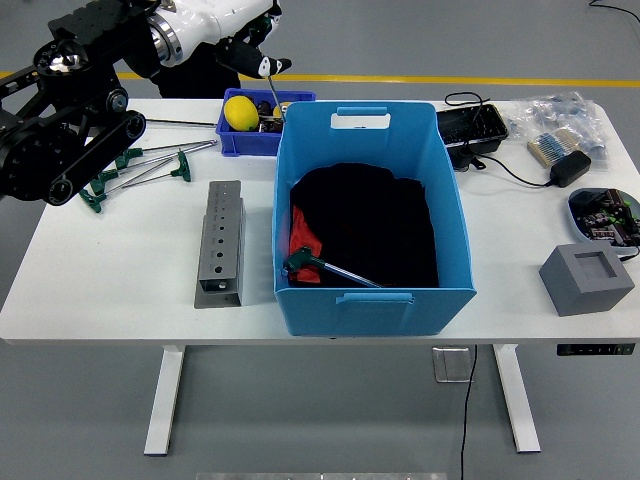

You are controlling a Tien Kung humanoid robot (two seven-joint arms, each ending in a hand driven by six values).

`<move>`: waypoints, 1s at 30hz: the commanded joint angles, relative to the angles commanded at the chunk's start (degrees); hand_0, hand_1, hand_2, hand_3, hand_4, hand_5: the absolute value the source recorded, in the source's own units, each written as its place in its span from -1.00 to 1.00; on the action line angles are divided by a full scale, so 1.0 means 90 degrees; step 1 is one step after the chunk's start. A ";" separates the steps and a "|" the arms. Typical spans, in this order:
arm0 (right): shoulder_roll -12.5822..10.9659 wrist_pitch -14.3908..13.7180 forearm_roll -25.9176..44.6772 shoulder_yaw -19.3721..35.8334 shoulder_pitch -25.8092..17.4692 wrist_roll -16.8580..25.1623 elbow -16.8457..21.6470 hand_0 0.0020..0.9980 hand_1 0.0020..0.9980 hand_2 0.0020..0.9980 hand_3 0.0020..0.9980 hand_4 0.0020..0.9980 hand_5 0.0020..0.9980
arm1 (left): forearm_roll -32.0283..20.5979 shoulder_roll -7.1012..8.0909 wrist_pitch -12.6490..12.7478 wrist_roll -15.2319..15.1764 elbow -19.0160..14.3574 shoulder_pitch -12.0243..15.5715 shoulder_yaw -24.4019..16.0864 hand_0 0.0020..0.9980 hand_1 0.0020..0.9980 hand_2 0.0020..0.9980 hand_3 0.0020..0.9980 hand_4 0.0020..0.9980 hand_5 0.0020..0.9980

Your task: Lift tool from toolbox,place it in box,lift tool from toolbox,place it in box

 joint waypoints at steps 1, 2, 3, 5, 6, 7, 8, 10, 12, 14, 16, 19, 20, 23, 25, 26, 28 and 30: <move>0.0001 0.0000 0.0005 -0.0008 -0.0005 0.0000 0.0000 0.36 0.28 0.41 0.15 0.56 0.46 | -0.0023 0.0017 0.0001 0.0020 -0.0109 0.0032 -0.0059 -0.69 -1.00 -0.92 -0.87 0.47 -0.31; 0.0002 0.0001 0.0009 -0.0017 -0.0011 -0.0001 0.0000 0.36 0.28 0.41 0.15 0.56 0.46 | -0.0054 0.0040 0.0002 0.0047 -0.0256 0.0080 -0.0111 -0.69 -1.00 -0.92 -0.87 0.47 -0.31; 0.0004 0.0001 0.0013 -0.0023 -0.0017 -0.0001 0.0000 0.37 0.28 0.41 0.15 0.56 0.46 | -0.0089 0.0060 0.0002 0.0074 -0.0399 0.0127 -0.0132 -0.69 -1.00 -0.93 -0.87 0.47 -0.32; 0.0007 0.0002 0.0017 -0.0029 -0.0024 -0.0002 0.0001 0.37 0.28 0.41 0.15 0.56 0.46 | -0.0141 0.0092 -0.0007 0.0120 -0.0641 0.0205 -0.0102 -0.69 -1.00 -0.93 -0.87 0.47 -0.32; 0.0008 0.0004 0.0018 -0.0035 -0.0028 -0.0002 0.0002 0.37 0.28 0.41 0.15 0.56 0.46 | -0.0135 0.0102 -0.0029 0.0152 -0.0753 0.0250 -0.0065 -0.69 -1.00 -0.93 -0.87 0.47 -0.32; 0.0010 0.0004 0.0022 -0.0044 -0.0033 -0.0003 0.0002 0.37 0.28 0.41 0.15 0.56 0.46 | -0.0130 0.0108 -0.0055 0.0190 -0.0899 0.0308 -0.0017 -0.69 -1.00 -0.93 -0.87 0.47 -0.32; 0.0012 0.0003 0.0025 -0.0048 -0.0036 -0.0003 0.0002 0.37 0.28 0.41 0.15 0.56 0.46 | -0.0138 0.0110 -0.0064 0.0207 -0.0975 0.0338 0.0008 -0.69 -1.00 -0.93 -0.87 0.47 -0.32; 0.0016 0.0006 0.0028 -0.0063 -0.0046 -0.0004 0.0005 0.37 0.28 0.41 0.15 0.56 0.46 | -0.0187 0.0080 -0.0072 0.0248 -0.1137 0.0425 0.0075 -0.69 -1.00 -0.93 -0.87 0.47 -0.33; 0.0021 0.0007 0.0036 -0.0076 -0.0053 -0.0004 0.0005 0.37 0.28 0.41 0.15 0.56 0.46 | -0.0221 0.0028 -0.0046 0.0271 -0.1235 0.0492 0.0134 -0.69 -1.00 -0.93 -0.87 0.47 -0.33; 0.0028 0.0007 0.0047 -0.0095 -0.0067 -0.0005 0.0007 0.37 0.28 0.41 0.15 0.56 0.46 | -0.0271 -0.0075 0.0027 0.0275 -0.1290 0.0564 0.0214 -0.69 -1.00 -0.93 -0.87 0.47 -0.33; 0.0032 0.0006 0.0060 -0.0115 -0.0076 -0.0005 0.0007 0.36 0.28 0.41 0.15 0.57 0.46 | -0.0302 -0.0172 0.0095 0.0276 -0.1305 0.0643 0.0223 -0.68 -1.00 -0.93 -0.87 0.46 -0.34; 0.0036 0.0007 0.0056 -0.0103 -0.0076 -0.0004 0.0011 0.36 0.28 0.41 0.15 0.57 0.46 | -0.0357 -0.0349 0.0242 0.0281 -0.1286 0.0809 0.0159 -0.68 -1.00 -0.93 -0.87 0.46 -0.34; 0.0038 0.0006 0.0061 -0.0102 -0.0071 -0.0004 0.0010 0.36 0.28 0.41 0.15 0.57 0.46 | -0.0345 -0.0428 0.0319 0.0282 -0.1262 0.0889 0.0131 -0.68 -1.00 -0.93 -0.87 0.46 -0.34; 0.0037 0.0002 0.0065 -0.0097 -0.0065 -0.0001 0.0008 0.36 0.28 0.41 0.15 0.56 0.46 | -0.0260 -0.0552 0.0440 0.0275 -0.1199 0.1033 0.0086 -0.67 -1.00 -0.92 -0.87 0.45 -0.35; 0.0038 -0.0004 0.0083 -0.0106 -0.0067 0.0003 0.0004 0.36 0.28 0.41 0.15 0.56 0.46 | -0.0216 -0.0651 0.0539 0.0273 -0.1091 0.1154 0.0050 -0.67 -1.00 -0.92 -0.87 0.45 -0.35; 0.0037 -0.0005 0.0087 -0.0105 -0.0069 0.0005 0.0003 0.36 0.28 0.41 0.15 0.56 0.46 | -0.0173 -0.0691 0.0584 0.0272 -0.1038 0.1202 0.0036 -0.67 -1.00 -0.92 -0.87 0.45 -0.35; 0.0034 -0.0008 0.0086 -0.0095 -0.0068 0.0007 0.0001 0.35 0.28 0.41 0.15 0.57 0.46 | -0.0093 -0.0766 0.0680 0.0267 -0.0915 0.1294 0.0022 -0.67 -0.99 -0.92 -0.87 0.44 -0.37; 0.0029 -0.0008 0.0088 -0.0090 -0.0061 0.0009 0.0000 0.35 0.28 0.41 0.15 0.57 0.46 | -0.0059 -0.0836 0.0796 0.0259 -0.0767 0.1366 0.0035 -0.67 -0.99 -0.92 -0.87 0.44 -0.37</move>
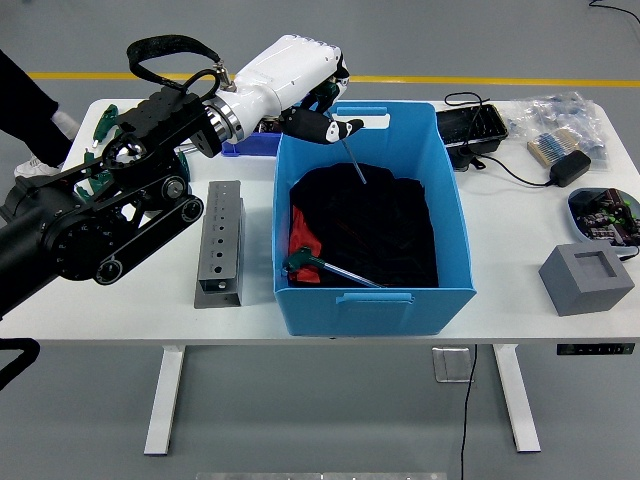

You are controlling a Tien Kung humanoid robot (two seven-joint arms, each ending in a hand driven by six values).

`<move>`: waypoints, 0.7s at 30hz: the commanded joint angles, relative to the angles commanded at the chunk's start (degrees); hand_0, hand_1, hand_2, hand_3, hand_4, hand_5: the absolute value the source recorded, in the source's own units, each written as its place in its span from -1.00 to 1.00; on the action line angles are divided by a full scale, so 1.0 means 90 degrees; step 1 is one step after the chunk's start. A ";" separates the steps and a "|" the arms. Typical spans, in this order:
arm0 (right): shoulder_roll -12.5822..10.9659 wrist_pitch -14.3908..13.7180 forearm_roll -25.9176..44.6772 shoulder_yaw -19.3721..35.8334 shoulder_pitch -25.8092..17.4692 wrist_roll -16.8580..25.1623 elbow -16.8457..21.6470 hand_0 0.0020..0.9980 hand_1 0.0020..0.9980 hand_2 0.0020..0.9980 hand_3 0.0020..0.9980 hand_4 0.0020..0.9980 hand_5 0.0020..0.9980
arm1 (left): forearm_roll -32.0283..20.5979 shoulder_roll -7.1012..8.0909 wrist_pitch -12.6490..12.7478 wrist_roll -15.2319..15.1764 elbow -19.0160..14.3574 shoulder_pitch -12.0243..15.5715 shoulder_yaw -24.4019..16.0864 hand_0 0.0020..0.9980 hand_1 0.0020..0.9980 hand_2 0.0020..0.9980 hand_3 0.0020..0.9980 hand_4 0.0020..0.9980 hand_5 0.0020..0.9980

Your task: Lift tool from toolbox,place it in box,lift tool from toolbox,place it in box

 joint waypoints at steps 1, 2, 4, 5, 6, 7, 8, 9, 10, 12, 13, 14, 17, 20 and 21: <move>-0.0001 0.0001 -0.0003 -0.0001 0.0004 0.0000 0.0000 0.35 0.28 0.41 0.15 0.57 0.46 | -0.0018 -0.0034 0.0077 -0.0012 0.0088 0.0024 0.0029 -0.67 -0.99 -0.92 -0.87 0.44 -0.37; -0.0002 0.0001 -0.0002 -0.0009 0.0009 0.0000 0.0000 0.35 0.28 0.41 0.15 0.57 0.46 | -0.0066 -0.0081 0.0156 -0.0018 0.0236 0.0045 0.0091 -0.67 -0.99 -0.92 -0.87 0.44 -0.37; -0.0004 0.0002 0.0003 -0.0021 0.0020 0.0000 0.0000 0.36 0.28 0.41 0.15 0.56 0.46 | -0.0112 -0.0131 0.0190 -0.0014 0.0413 0.0059 0.0172 -0.62 -0.94 -0.88 -0.79 0.43 -0.39; -0.0002 0.0001 0.0001 -0.0020 0.0027 0.0001 -0.0001 0.36 0.28 0.41 0.15 0.56 0.46 | -0.0135 -0.0180 0.0186 -0.0003 0.0549 0.0068 0.0244 -0.62 -0.94 -0.88 -0.79 0.43 -0.39; 0.0000 0.0002 -0.0005 -0.0020 0.0032 0.0000 0.0000 0.36 0.28 0.41 0.15 0.56 0.46 | -0.0163 -0.0224 0.0179 0.0015 0.0694 0.0075 0.0312 -0.62 -0.94 -0.88 -0.79 0.43 -0.39; 0.0001 0.0003 -0.0005 -0.0025 0.0036 0.0000 0.0001 0.36 0.28 0.41 0.15 0.56 0.46 | -0.0183 -0.0250 0.0172 0.0029 0.0796 0.0080 0.0356 -0.62 -0.94 -0.88 -0.79 0.43 -0.39; 0.0002 0.0003 -0.0003 -0.0030 0.0039 -0.0001 0.0001 0.36 0.28 0.41 0.15 0.56 0.46 | -0.0199 -0.0269 0.0166 0.0041 0.0866 0.0083 0.0391 -0.62 -0.94 -0.88 -0.79 0.43 -0.39; 0.0004 0.0003 0.0002 -0.0036 0.0043 -0.0002 0.0001 0.36 0.28 0.41 0.15 0.56 0.46 | -0.0275 -0.0300 0.0147 0.0085 0.0973 0.0088 0.0483 -0.57 -0.86 -0.79 -0.67 0.46 -0.40; 0.0005 0.0004 0.0007 -0.0038 0.0045 -0.0002 0.0000 0.36 0.28 0.41 0.15 0.56 0.46 | -0.0357 -0.0323 0.0119 0.0129 0.1061 0.0085 0.0585 -0.57 -0.86 -0.79 -0.67 0.46 -0.40; 0.0005 0.0007 -0.0001 -0.0018 0.0047 -0.0002 0.0002 0.36 0.28 0.41 0.15 0.56 0.46 | -0.0434 -0.0346 -0.0054 0.0239 0.1134 0.0035 0.0853 -0.57 -0.86 -0.79 -0.67 0.46 -0.40; 0.0005 0.0007 0.0001 -0.0019 0.0047 -0.0002 0.0001 0.36 0.28 0.41 0.15 0.56 0.46 | -0.0451 -0.0350 -0.0096 0.0262 0.1136 0.0019 0.0945 -0.57 -0.86 -0.79 -0.67 0.46 -0.40; 0.0005 0.0007 0.0008 -0.0023 0.0046 -0.0002 0.0000 0.36 0.28 0.41 0.15 0.56 0.46 | -0.0481 -0.0355 -0.0122 0.0279 0.1132 0.0004 0.1022 -0.57 -0.86 -0.79 -0.67 0.46 -0.40; 0.0003 0.0014 0.0020 -0.0043 0.0040 0.0000 -0.0004 0.36 0.28 0.41 0.15 0.56 0.46 | -0.0659 -0.0414 -0.0253 0.0367 0.1042 -0.0081 0.1329 -0.50 -0.74 -0.65 -0.40 0.53 -0.26; 0.0000 0.0021 0.0012 -0.0047 0.0043 0.0002 -0.0005 0.36 0.28 0.41 0.15 0.56 0.46 | -0.0766 -0.0483 -0.0313 0.0434 0.0931 -0.0141 0.1526 -0.50 -0.74 -0.65 -0.40 0.53 -0.26; -0.0002 0.0021 0.0007 -0.0048 0.0046 0.0001 -0.0005 0.36 0.28 0.41 0.15 0.57 0.46 | -0.0802 -0.0509 -0.0326 0.0452 0.0899 -0.0155 0.1582 -0.45 -0.66 -0.58 -0.25 0.58 -0.07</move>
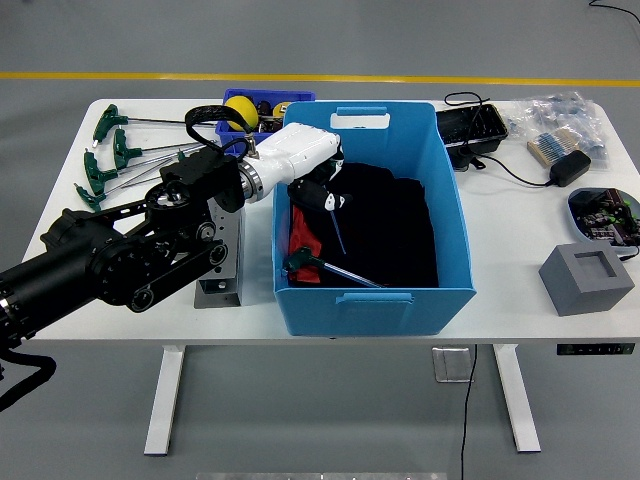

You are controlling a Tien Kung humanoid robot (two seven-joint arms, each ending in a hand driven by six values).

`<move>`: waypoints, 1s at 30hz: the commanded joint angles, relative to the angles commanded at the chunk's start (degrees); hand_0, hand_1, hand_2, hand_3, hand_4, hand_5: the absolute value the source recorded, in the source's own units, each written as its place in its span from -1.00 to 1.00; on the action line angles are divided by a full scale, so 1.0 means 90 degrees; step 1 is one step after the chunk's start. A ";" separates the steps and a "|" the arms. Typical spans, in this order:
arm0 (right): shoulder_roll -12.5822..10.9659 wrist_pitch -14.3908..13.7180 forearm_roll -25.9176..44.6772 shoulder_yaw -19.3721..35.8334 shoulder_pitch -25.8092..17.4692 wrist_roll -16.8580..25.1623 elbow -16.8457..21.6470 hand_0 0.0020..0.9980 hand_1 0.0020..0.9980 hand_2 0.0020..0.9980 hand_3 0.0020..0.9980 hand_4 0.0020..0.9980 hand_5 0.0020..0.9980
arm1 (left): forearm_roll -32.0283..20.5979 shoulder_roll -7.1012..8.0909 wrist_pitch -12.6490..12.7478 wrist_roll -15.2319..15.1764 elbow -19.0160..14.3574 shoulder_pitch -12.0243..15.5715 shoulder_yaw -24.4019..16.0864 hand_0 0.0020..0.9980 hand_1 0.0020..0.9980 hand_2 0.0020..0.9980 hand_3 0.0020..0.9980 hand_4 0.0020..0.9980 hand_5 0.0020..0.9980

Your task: Lift tool from toolbox,place it in box,lift tool from toolbox,place it in box

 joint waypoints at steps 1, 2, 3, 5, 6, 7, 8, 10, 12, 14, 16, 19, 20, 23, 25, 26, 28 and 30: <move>-0.0001 -0.0001 -0.0009 0.0003 0.0003 -0.0001 0.0000 0.36 0.28 0.41 0.15 0.57 0.46 | -0.0038 -0.0026 -0.0006 0.0011 -0.0027 -0.0012 0.0053 -0.45 -0.66 -0.58 -0.25 0.58 -0.07; -0.0002 -0.0003 -0.0019 0.0004 0.0008 -0.0002 0.0001 0.36 0.28 0.41 0.15 0.57 0.46 | -0.0068 -0.0055 -0.0011 0.0015 -0.0049 -0.0024 0.0105 -0.45 -0.66 -0.58 -0.25 0.58 -0.07; -0.0004 -0.0004 -0.0033 0.0009 0.0013 -0.0003 0.0002 0.36 0.28 0.41 0.15 0.57 0.46 | -0.0086 -0.0089 -0.0020 0.0022 -0.0067 -0.0031 0.0153 -0.45 -0.66 -0.58 -0.25 0.58 -0.07; -0.0006 -0.0008 -0.0042 0.0013 0.0021 -0.0004 0.0003 0.36 0.28 0.41 0.15 0.57 0.46 | -0.0093 -0.0144 -0.0039 0.0034 -0.0069 -0.0036 0.0209 -0.45 -0.66 -0.58 -0.25 0.58 -0.07; -0.0010 -0.0009 -0.0042 0.0015 0.0028 -0.0003 0.0004 0.36 0.28 0.41 0.15 0.57 0.46 | -0.0065 -0.0180 -0.0061 0.0043 -0.0066 -0.0040 0.0238 -0.38 -0.47 -0.37 -0.07 0.59 -0.05; -0.0011 -0.0010 -0.0043 0.0018 0.0031 -0.0003 0.0004 0.36 0.28 0.41 0.15 0.57 0.46 | -0.0027 -0.0200 -0.0074 0.0048 -0.0067 -0.0043 0.0254 -0.38 -0.47 -0.37 -0.07 0.59 -0.05; -0.0011 -0.0012 -0.0039 0.0023 0.0032 -0.0001 0.0003 0.36 0.28 0.41 0.15 0.57 0.46 | 0.0087 -0.0224 -0.0102 0.0065 -0.0071 -0.0052 0.0277 -0.38 -0.47 -0.37 -0.07 0.59 -0.05; -0.0013 -0.0014 -0.0021 0.0013 0.0035 0.0001 0.0004 0.36 0.28 0.41 0.15 0.57 0.46 | 0.0199 -0.0292 -0.0262 0.0152 -0.0040 -0.0086 0.0336 -0.38 -0.47 -0.37 -0.07 0.59 -0.05; -0.0014 -0.0015 -0.0016 0.0014 0.0036 0.0002 0.0003 0.35 0.28 0.41 0.15 0.57 0.46 | 0.0130 -0.0320 -0.0269 0.0151 -0.0023 -0.0097 0.0368 -0.28 -0.14 -0.06 0.04 0.59 -0.07; -0.0014 -0.0017 -0.0016 0.0017 0.0037 0.0004 0.0003 0.35 0.28 0.41 0.15 0.57 0.46 | 0.0088 -0.0354 -0.0284 0.0152 -0.0046 -0.0108 0.0402 -0.28 -0.14 -0.06 0.04 0.59 -0.07; -0.0015 -0.0016 -0.0019 0.0009 0.0041 0.0003 0.0003 0.35 0.28 0.41 0.15 0.57 0.46 | 0.0068 -0.0375 -0.0328 0.0178 -0.0087 -0.0108 0.0396 -0.28 -0.14 -0.06 0.04 0.59 -0.07; -0.0017 -0.0016 -0.0039 0.0015 0.0047 0.0001 0.0003 0.36 0.28 0.41 0.15 0.57 0.46 | 0.0061 -0.0375 -0.0315 0.0187 -0.0184 -0.0073 0.0306 -0.04 0.20 0.32 0.20 0.60 -0.05; -0.0018 -0.0017 -0.0040 0.0019 0.0045 0.0001 0.0003 0.36 0.28 0.41 0.15 0.57 0.46 | 0.0061 -0.0366 -0.0288 0.0183 -0.0231 -0.0045 0.0245 -0.04 0.20 0.32 0.20 0.60 -0.05; -0.0019 -0.0021 -0.0021 0.0009 0.0036 0.0004 -0.0001 0.36 0.28 0.41 0.15 0.57 0.46 | 0.0001 -0.0317 -0.0048 0.0125 -0.0470 0.0152 -0.0107 -0.04 0.20 0.32 0.20 0.60 -0.05; -0.0018 -0.0023 -0.0034 0.0024 0.0031 0.0008 -0.0001 0.35 0.28 0.41 0.15 0.57 0.46 | 0.0017 -0.0274 0.0200 0.0033 -0.0713 0.0338 -0.0449 0.21 0.37 0.52 0.24 0.62 -0.04; -0.0018 -0.0026 -0.0052 0.0041 0.0031 0.0011 0.0000 0.35 0.28 0.41 0.15 0.57 0.46 | 0.0057 -0.0255 0.0266 0.0011 -0.0811 0.0404 -0.0579 0.21 0.37 0.52 0.24 0.62 -0.04; -0.0021 -0.0031 -0.0130 0.0085 0.0032 0.0012 0.0002 0.35 0.28 0.41 0.15 0.57 0.46 | 0.0133 -0.0186 0.0361 -0.0030 -0.1045 0.0564 -0.0858 0.21 0.37 0.52 0.24 0.62 -0.04; -0.0023 -0.0027 -0.0290 0.0146 0.0031 -0.0028 0.0001 0.42 0.32 0.43 0.15 0.57 0.46 | 0.0206 -0.0102 0.0418 -0.0048 -0.1297 0.0731 -0.1144 0.20 0.35 0.49 0.23 0.65 -0.01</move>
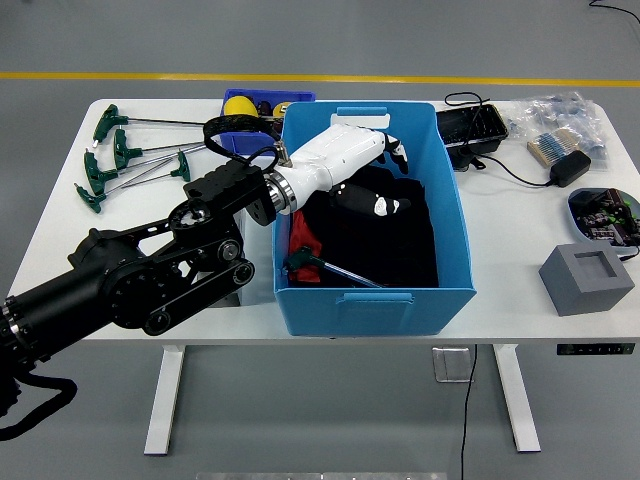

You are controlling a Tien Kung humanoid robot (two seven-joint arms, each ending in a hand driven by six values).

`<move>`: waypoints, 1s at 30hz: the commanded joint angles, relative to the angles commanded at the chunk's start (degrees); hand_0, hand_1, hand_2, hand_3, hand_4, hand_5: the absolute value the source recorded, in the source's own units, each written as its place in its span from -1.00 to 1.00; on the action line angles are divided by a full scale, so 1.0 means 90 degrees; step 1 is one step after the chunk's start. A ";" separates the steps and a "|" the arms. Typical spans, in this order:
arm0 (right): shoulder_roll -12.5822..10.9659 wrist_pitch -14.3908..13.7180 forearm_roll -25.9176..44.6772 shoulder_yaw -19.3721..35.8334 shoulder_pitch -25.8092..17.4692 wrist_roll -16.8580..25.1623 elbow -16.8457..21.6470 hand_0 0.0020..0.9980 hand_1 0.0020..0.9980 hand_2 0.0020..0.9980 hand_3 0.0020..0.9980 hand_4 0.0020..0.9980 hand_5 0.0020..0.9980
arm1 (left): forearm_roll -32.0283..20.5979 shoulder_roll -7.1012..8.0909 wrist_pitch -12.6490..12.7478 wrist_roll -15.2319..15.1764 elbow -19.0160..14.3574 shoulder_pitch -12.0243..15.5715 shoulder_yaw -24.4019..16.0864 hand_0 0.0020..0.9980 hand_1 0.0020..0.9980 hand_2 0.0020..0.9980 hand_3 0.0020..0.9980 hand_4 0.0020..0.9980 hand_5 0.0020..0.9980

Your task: Lift tool from toolbox,place it in box,lift tool from toolbox,place it in box

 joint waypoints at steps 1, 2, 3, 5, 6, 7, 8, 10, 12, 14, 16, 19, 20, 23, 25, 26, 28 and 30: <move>0.0001 0.0010 -0.0079 0.0032 -0.0006 -0.0039 -0.0002 0.42 0.32 0.43 0.15 0.57 0.46 | 0.0031 0.0040 0.0028 -0.0006 -0.0119 0.0089 -0.0127 0.20 0.35 0.49 0.23 0.65 -0.01; 0.0007 0.0022 -0.0142 0.0079 -0.0019 -0.0095 -0.0008 0.42 0.32 0.43 0.15 0.57 0.46 | 0.0051 0.0088 0.0049 -0.0012 -0.0255 0.0198 -0.0268 0.20 0.35 0.49 0.23 0.65 -0.01; 0.0011 0.0031 -0.0169 0.0110 -0.0030 -0.0130 -0.0010 0.42 0.32 0.43 0.15 0.57 0.46 | 0.0059 0.0118 0.0053 -0.0013 -0.0346 0.0272 -0.0358 0.20 0.35 0.49 0.23 0.65 -0.01; 0.0008 0.0051 -0.0265 0.0193 -0.0052 -0.0224 -0.0010 0.42 0.32 0.43 0.15 0.57 0.46 | 0.0074 0.0190 0.0052 -0.0026 -0.0552 0.0455 -0.0551 0.20 0.35 0.49 0.23 0.65 -0.01; 0.0006 0.0058 -0.0295 0.0207 -0.0055 -0.0256 -0.0009 0.49 0.39 0.46 0.16 0.57 0.46 | 0.0079 0.0207 0.0052 -0.0029 -0.0606 0.0502 -0.0598 0.19 0.33 0.46 0.22 0.65 0.00; 0.0002 0.0085 -0.0320 0.0224 -0.0065 -0.0336 -0.0009 0.49 0.39 0.46 0.16 0.57 0.46 | 0.0089 0.0238 0.0056 -0.0042 -0.0714 0.0592 -0.0674 0.19 0.33 0.46 0.22 0.65 0.00; 0.0001 0.0103 -0.0348 0.0265 -0.0086 -0.0382 -0.0010 0.49 0.39 0.46 0.16 0.57 0.46 | 0.0117 0.0261 0.0069 -0.0070 -0.0812 0.0690 -0.0744 0.19 0.33 0.46 0.22 0.65 0.00; -0.0011 0.0175 -0.0482 0.0361 -0.0116 -0.0432 -0.0006 0.49 0.39 0.46 0.16 0.57 0.46 | 0.0246 0.0241 0.0166 -0.0192 -0.0944 0.0926 -0.0938 0.19 0.33 0.46 0.22 0.65 0.00; -0.0031 0.0312 -0.0763 0.0578 -0.0159 -0.0438 0.0017 0.53 0.45 0.51 0.19 0.58 0.45 | 0.0412 0.0131 0.0419 -0.0350 -0.1054 0.1259 -0.1243 0.12 0.25 0.31 0.17 0.61 -0.07; -0.0035 0.0389 -0.1058 0.0848 -0.0211 -0.0447 0.0046 0.53 0.45 0.51 0.19 0.58 0.45 | 0.0519 0.0029 0.0632 -0.0474 -0.1132 0.1637 -0.1561 0.12 0.25 0.31 0.17 0.61 -0.07; -0.0052 0.0463 -0.1344 0.1155 -0.0277 -0.0479 0.0085 0.53 0.45 0.51 0.19 0.58 0.45 | 0.0665 -0.0040 0.0807 -0.0552 -0.1250 0.2020 -0.1806 0.12 0.25 0.31 0.17 0.61 -0.07; -0.0058 0.0593 -0.1471 0.1382 -0.0357 -0.0559 0.0087 0.59 0.53 0.61 0.24 0.61 0.46 | 0.0829 -0.0078 0.0951 -0.0651 -0.1450 0.2414 -0.1908 0.10 0.23 0.24 0.15 0.52 -0.18; -0.0053 0.0665 -0.1383 0.1340 -0.0379 -0.0575 0.0070 0.59 0.53 0.61 0.24 0.61 0.46 | 0.0845 -0.0091 0.0987 -0.0681 -0.1507 0.2514 -0.1909 0.10 0.23 0.24 0.15 0.52 -0.18; -0.0026 0.0862 -0.1127 0.1280 -0.0448 -0.0580 0.0035 0.59 0.53 0.61 0.24 0.61 0.46 | 0.0841 -0.0148 0.1063 -0.0761 -0.1634 0.2706 -0.1854 0.10 0.23 0.24 0.15 0.52 -0.18; -0.0005 0.0937 -0.1023 0.1290 -0.0484 -0.0601 0.0029 0.64 0.60 0.68 0.37 0.70 0.48 | 0.0808 -0.0161 0.1060 -0.0787 -0.1655 0.2745 -0.1764 0.09 0.23 0.20 0.13 0.46 -0.28; 0.0014 0.0966 -0.0911 0.1284 -0.0508 -0.0628 0.0029 0.64 0.60 0.68 0.37 0.70 0.48 | 0.0783 -0.0159 0.1054 -0.0812 -0.1656 0.2756 -0.1696 0.09 0.23 0.20 0.13 0.46 -0.28; 0.0038 0.0990 -0.0729 0.1265 -0.0535 -0.0661 0.0028 0.64 0.60 0.68 0.37 0.70 0.48 | 0.0757 -0.0153 0.1046 -0.0843 -0.1651 0.2771 -0.1620 0.09 0.23 0.20 0.13 0.46 -0.28; 0.0078 0.1011 -0.0451 0.1226 -0.0563 -0.0707 0.0019 0.69 0.65 0.74 0.48 0.77 0.54 | 0.0723 -0.0147 0.1013 -0.0890 -0.1630 0.2804 -0.1527 0.08 0.20 0.19 0.12 0.42 -0.32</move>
